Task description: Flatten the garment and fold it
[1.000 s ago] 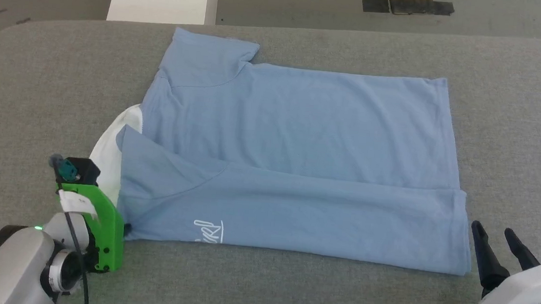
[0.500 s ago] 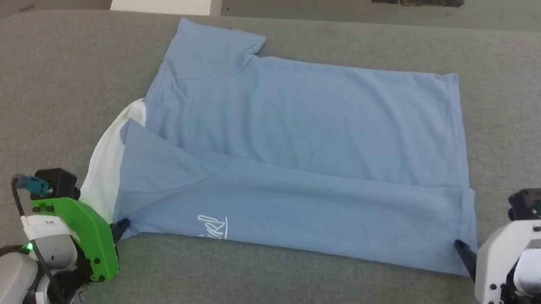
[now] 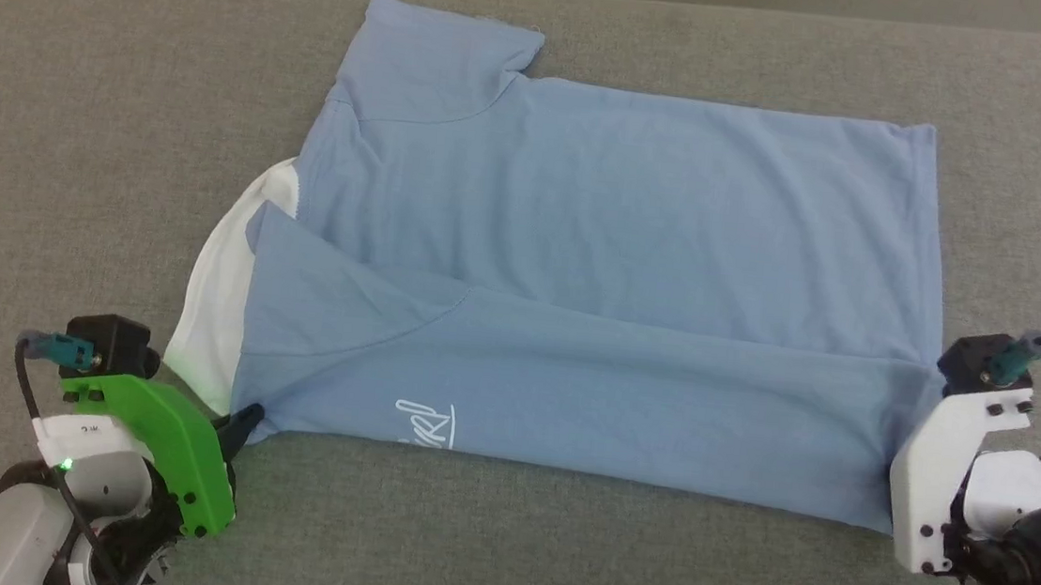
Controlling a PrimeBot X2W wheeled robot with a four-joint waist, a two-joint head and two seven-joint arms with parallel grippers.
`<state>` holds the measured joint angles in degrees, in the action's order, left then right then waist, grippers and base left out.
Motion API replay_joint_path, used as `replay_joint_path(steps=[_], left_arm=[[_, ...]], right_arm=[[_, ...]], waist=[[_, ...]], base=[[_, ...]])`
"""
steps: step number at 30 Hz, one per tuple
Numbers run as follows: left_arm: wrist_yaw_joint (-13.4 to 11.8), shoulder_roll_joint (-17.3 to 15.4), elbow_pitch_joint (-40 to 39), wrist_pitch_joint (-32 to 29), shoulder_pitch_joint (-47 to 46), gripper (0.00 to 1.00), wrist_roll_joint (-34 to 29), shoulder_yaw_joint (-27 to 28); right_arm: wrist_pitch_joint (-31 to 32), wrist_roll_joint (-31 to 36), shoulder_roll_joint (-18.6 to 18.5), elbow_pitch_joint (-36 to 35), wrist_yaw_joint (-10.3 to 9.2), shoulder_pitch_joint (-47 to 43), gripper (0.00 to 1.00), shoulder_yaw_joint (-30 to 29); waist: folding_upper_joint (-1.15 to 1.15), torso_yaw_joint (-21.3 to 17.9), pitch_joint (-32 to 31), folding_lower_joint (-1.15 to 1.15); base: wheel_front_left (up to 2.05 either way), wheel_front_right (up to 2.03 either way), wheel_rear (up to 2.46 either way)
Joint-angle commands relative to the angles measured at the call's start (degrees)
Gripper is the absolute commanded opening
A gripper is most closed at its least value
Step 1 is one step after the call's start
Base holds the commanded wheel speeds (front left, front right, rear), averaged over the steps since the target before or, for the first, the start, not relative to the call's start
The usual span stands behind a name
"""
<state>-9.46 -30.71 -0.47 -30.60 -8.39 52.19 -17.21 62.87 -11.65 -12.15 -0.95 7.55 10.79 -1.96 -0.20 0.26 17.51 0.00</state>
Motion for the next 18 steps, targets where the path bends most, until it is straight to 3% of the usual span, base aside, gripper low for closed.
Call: replay_joint_path(steps=[1,5,10,18], left_arm=[[0.1,0.1,1.0,0.0,0.6,0.0,0.3,0.1],[0.0,0.2,0.8,0.3,0.7,0.0,0.7,0.4],[-2.8,-0.9,-4.4,-0.6,3.1,0.0,0.8,1.4],[-6.6,-2.7,-11.8,-3.0,10.3,0.0,0.9,1.1]], right_arm=[[-0.6,-0.4,0.6,1.0,-0.06,0.0,0.0,0.0],[-1.8,-1.5,-0.1,-0.2,-0.06,0.7,0.0,-1.6],[-1.0,-4.4,-2.2,-2.8,-0.06,-0.6,0.0,-4.7],[1.5,-6.2,-3.3,-6.0,-0.06,-6.4,0.0,-7.6]], waist=[[0.2,-0.3,-1.2,0.0],[0.2,-0.4,-4.2,0.0],[0.2,0.3,-10.4,0.0],[0.2,0.7,-13.1,0.0]], base=[[0.0,0.0,0.0],[0.0,0.0,0.0],[0.0,0.0,0.0],[0.0,0.0,0.0]])
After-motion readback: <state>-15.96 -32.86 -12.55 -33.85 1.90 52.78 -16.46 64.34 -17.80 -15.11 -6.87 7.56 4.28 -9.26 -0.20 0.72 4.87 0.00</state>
